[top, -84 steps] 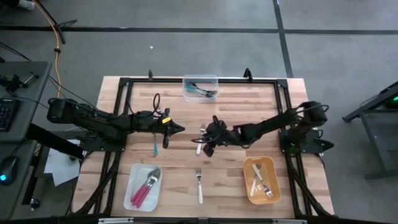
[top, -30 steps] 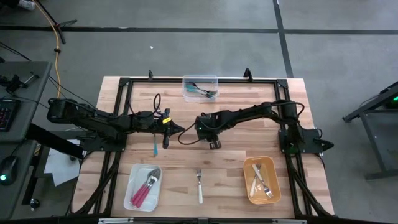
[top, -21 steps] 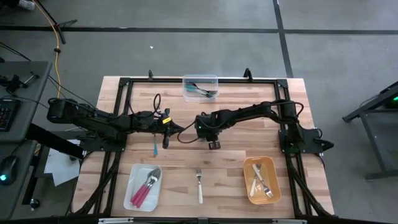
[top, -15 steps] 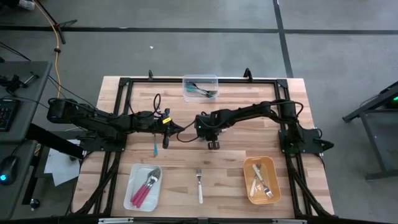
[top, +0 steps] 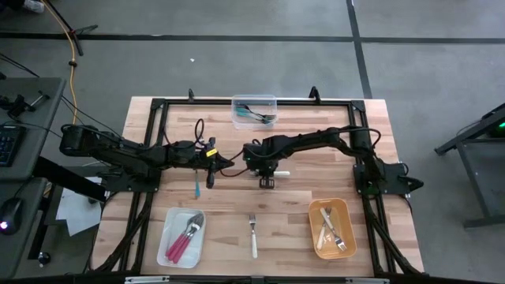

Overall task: Sort silverware by color (type)
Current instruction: Put the white fork into the yellow bin

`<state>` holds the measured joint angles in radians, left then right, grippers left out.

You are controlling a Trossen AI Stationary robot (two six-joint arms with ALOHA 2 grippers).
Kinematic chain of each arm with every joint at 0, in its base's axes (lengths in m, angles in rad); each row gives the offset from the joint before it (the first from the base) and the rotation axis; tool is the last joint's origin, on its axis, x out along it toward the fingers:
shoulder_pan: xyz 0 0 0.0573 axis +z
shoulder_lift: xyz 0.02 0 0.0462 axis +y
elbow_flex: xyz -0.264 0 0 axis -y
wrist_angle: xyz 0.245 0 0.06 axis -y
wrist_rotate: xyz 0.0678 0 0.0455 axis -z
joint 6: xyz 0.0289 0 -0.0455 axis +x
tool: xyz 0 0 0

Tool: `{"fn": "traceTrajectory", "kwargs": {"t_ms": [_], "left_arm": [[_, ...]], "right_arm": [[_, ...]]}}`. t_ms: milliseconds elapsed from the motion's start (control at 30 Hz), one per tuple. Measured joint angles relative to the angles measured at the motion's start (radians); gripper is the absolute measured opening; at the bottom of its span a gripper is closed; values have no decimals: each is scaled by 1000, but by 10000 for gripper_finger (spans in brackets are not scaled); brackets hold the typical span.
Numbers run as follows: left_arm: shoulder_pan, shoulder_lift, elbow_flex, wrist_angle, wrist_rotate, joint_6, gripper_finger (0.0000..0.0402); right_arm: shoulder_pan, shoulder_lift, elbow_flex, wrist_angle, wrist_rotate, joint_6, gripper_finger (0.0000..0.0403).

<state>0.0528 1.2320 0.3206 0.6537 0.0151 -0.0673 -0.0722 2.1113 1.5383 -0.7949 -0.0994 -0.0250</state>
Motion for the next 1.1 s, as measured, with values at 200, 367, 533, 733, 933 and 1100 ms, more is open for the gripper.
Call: {"fn": "traceTrajectory", "kwargs": {"t_ms": [200,367,533,733,933,1100], "left_arm": [[0,0,0,-10,0,0,0],[0,0,0,-16,0,0,0],[0,0,0,-19,0,0,0],[0,0,0,-20,0,0,0],[0,0,0,-21,0,0,0],[0,0,0,-21,0,0,0]], "right_arm": [[42,-18,47,-79,-19,61,5],[112,-85,47,-173,-2,149,3],[191,-182,48,-315,33,307,2],[322,-290,48,-521,61,594,2],[504,-376,36,-604,67,916,3],[640,-448,-103,-573,65,1211,2]]}}
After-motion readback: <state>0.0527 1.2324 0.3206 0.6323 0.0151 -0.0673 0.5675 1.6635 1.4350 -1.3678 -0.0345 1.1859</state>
